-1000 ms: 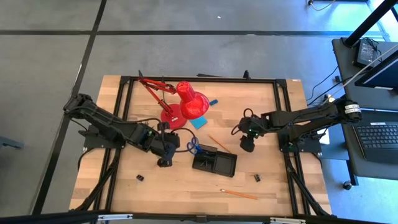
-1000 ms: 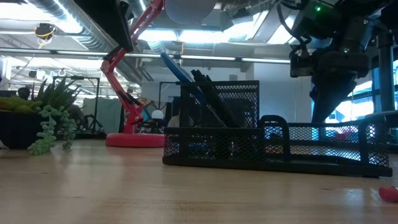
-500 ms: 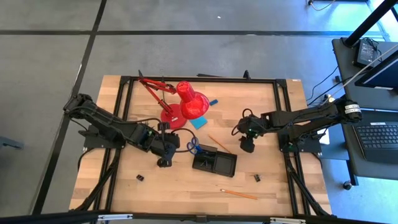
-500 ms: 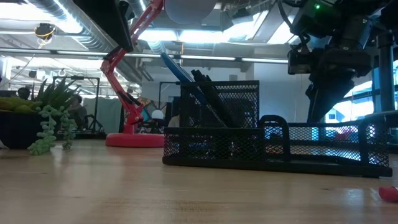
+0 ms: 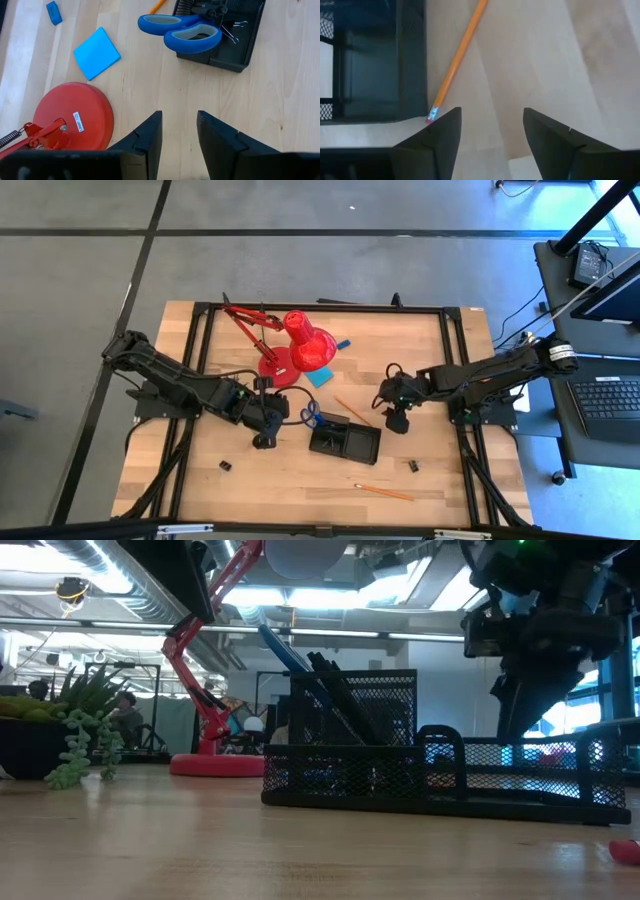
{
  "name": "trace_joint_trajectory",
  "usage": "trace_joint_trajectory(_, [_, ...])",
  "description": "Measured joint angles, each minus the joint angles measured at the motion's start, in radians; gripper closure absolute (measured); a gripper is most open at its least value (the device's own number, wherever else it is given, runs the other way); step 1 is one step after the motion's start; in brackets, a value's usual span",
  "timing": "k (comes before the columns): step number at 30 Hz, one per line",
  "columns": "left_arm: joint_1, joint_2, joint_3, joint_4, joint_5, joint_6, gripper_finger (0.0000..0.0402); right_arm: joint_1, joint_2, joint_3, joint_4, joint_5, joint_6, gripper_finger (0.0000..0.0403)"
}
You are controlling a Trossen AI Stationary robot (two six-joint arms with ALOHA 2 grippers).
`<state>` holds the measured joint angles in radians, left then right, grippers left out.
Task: Pick and place office supplies into organizer
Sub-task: Adjust the desk organizer on the table
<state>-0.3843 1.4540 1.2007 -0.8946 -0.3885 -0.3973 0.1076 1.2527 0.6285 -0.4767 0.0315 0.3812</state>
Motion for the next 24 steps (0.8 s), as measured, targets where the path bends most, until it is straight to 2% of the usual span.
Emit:
trace_joint_trajectory(10, [0.0,0.0,0.0,0.002,-0.002,0.018,0.0286,0.041,0.077,0.0,-0.01,-0.003,0.105,0.0214])
trace_joint_trajectory(15, [0.0,0.0,0.0,0.002,-0.002,0.018,0.0286,0.066,0.09,0.0,-0.003,-0.057,0.139,0.0227])
trace_joint_trajectory(24, [0.0,0.0,0.0,0.003,-0.002,0.018,0.0286,0.141,0.095,0.0,0.023,-0.06,0.19,0.023])
